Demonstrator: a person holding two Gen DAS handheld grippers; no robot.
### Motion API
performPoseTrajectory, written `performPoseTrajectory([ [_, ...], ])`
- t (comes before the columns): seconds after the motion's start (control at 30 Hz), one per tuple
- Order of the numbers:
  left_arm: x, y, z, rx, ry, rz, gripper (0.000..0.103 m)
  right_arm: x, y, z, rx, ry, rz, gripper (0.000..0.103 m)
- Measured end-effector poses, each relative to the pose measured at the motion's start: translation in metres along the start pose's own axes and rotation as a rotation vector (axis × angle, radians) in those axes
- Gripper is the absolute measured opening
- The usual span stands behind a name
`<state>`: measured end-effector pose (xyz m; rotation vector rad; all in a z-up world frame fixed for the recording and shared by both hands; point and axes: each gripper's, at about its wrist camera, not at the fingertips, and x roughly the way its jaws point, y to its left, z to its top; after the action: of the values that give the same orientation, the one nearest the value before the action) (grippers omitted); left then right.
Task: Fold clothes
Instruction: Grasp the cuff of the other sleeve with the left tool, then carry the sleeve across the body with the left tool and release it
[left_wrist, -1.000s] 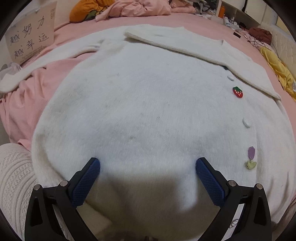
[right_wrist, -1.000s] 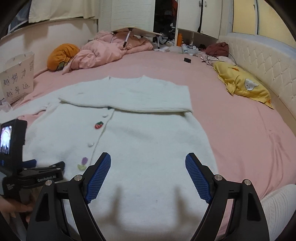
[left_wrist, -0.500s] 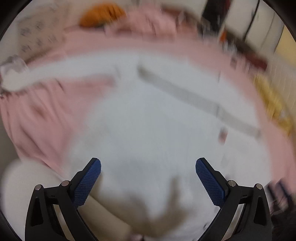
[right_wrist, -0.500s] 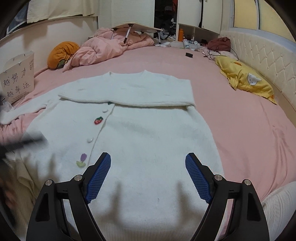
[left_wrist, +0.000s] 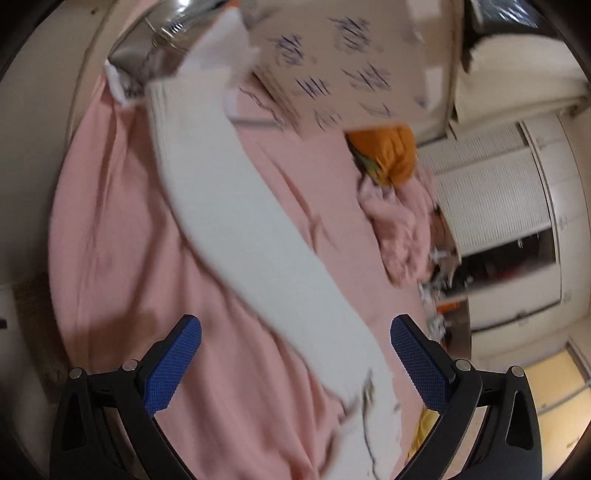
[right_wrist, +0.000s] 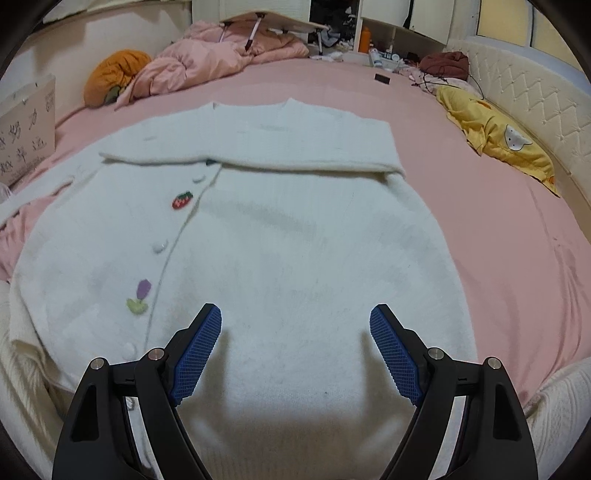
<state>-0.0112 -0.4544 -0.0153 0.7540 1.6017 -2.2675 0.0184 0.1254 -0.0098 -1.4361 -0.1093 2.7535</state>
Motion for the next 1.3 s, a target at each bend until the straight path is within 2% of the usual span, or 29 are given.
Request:
performPoseTrajectory([
  [0.1, 0.02, 0.013, 0.01, -0.044, 0.01, -0.01, 0.103, 0.004, 0.003, 0.001, -0.005, 0.015, -0.015, 0.083],
  [0.2, 0.044, 0.025, 0.014, -0.064, 0.023, 0.033, 0.103, 0.008, 0.005, 0.001, -0.015, 0.031, -0.033, 0.083],
  [0.4, 0.061, 0.018, 0.053, -0.053, -0.077, 0.017, 0.103, 0.016, 0.014, -0.001, -0.051, 0.068, -0.053, 0.083],
  [0.43, 0.062, 0.018, 0.061, -0.037, -0.083, 0.041, 0.095, 0.017, 0.016, -0.001, -0.056, 0.071, -0.056, 0.083],
  [0.47, 0.066, 0.019, 0.071, -0.023, -0.089, 0.08, 0.057, 0.018, 0.016, -0.001, -0.058, 0.073, -0.057, 0.083],
  [0.53, 0.077, 0.027, 0.082, -0.031, -0.086, 0.189, 0.009, 0.019, 0.016, -0.001, -0.058, 0.075, -0.056, 0.083],
  [0.6, 0.086, 0.047, 0.079, -0.074, -0.071, 0.207, 0.008, 0.021, 0.016, -0.001, -0.054, 0.077, -0.053, 0.083],
  [0.67, 0.086, 0.055, 0.077, -0.078, -0.078, 0.194, 0.008, 0.022, 0.015, -0.001, -0.05, 0.079, -0.05, 0.083],
  [0.83, 0.087, 0.021, 0.077, 0.062, -0.092, 0.328, 0.008, 0.022, 0.013, 0.0, -0.042, 0.08, -0.043, 0.083],
  [0.93, 0.082, -0.004, 0.073, 0.14, -0.12, 0.312, 0.008, 0.023, 0.013, 0.0, -0.033, 0.078, -0.034, 0.083],
  [1.0, 0.083, -0.025, 0.067, 0.211, -0.129, 0.325, 0.008, 0.023, 0.011, 0.001, -0.024, 0.077, -0.025, 0.083],
  [1.13, 0.102, -0.083, 0.045, 0.385, -0.092, 0.316, 0.008, 0.023, 0.009, 0.003, -0.009, 0.063, -0.002, 0.083],
  [1.3, 0.133, -0.174, -0.02, 0.678, -0.014, 0.235, 0.008, 0.02, 0.003, 0.007, 0.02, 0.032, 0.034, 0.083],
])
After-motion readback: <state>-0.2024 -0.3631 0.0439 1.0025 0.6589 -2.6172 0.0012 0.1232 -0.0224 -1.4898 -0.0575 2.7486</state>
